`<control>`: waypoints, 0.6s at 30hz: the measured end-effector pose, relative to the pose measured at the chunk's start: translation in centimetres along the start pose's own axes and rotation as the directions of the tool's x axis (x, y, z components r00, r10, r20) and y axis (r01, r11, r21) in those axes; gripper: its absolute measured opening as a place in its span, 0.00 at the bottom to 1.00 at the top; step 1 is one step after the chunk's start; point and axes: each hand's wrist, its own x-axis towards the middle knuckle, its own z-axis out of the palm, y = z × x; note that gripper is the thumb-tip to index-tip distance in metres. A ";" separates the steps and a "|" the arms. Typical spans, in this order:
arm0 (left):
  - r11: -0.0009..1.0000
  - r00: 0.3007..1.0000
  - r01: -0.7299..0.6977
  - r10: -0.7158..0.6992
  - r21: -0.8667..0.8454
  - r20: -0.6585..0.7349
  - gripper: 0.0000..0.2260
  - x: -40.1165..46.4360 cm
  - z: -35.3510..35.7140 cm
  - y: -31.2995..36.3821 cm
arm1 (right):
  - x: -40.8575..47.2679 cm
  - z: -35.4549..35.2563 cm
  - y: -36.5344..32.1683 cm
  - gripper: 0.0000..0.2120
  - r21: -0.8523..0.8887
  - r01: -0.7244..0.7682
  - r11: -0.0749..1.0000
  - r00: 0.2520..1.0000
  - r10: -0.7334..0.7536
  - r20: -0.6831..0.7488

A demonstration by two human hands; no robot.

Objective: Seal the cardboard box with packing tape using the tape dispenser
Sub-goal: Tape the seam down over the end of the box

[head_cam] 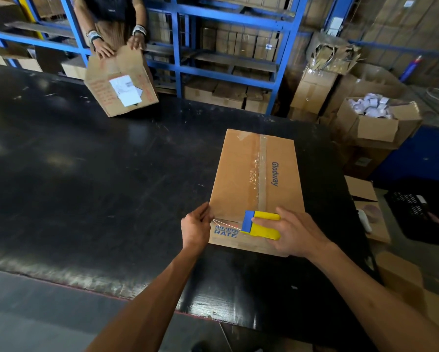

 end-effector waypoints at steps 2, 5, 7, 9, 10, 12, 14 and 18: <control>1.000 1.000 0.012 -0.012 0.003 -0.001 0.18 0.1 0.2 -0.4 | 0.1 -0.1 0.0 0.26 -0.002 -0.002 1.000 1.000 0.002 0.013; 1.000 1.000 0.018 -0.018 0.020 -0.005 0.20 0.2 0.2 -0.7 | 0.3 0.0 0.0 0.26 0.001 -0.004 1.000 1.000 0.004 0.017; 1.000 1.000 0.012 -0.013 0.028 0.020 0.24 0.5 0.0 -0.8 | 0.2 0.1 -0.1 0.26 -0.002 -0.008 1.000 1.000 0.008 0.017; 0.998 0.998 -0.011 0.007 0.061 0.065 0.26 0.7 -0.4 -0.8 | 0.3 0.1 -0.1 0.26 0.006 -0.013 1.000 1.000 0.013 0.020; 0.991 0.995 -0.060 0.050 0.117 0.087 0.26 0.9 -0.6 -0.8 | 0.3 0.0 -0.2 0.26 0.011 -0.015 1.000 1.000 0.015 0.020; 0.908 0.963 -0.258 0.216 0.331 0.160 0.22 1.3 -1.3 -1.2 | 0.4 -0.1 -0.3 0.26 0.014 -0.019 1.000 1.000 0.019 0.023; 0.748 0.898 -0.441 0.372 0.496 0.237 0.23 2.0 -2.4 -1.8 | 0.5 -0.1 -0.3 0.26 0.012 -0.020 1.000 0.999 0.020 0.028; 0.388 0.665 -0.739 0.551 0.551 0.504 0.30 4.6 -4.2 -2.1 | 0.7 -0.3 -0.6 0.26 0.023 -0.023 0.999 0.999 0.022 0.045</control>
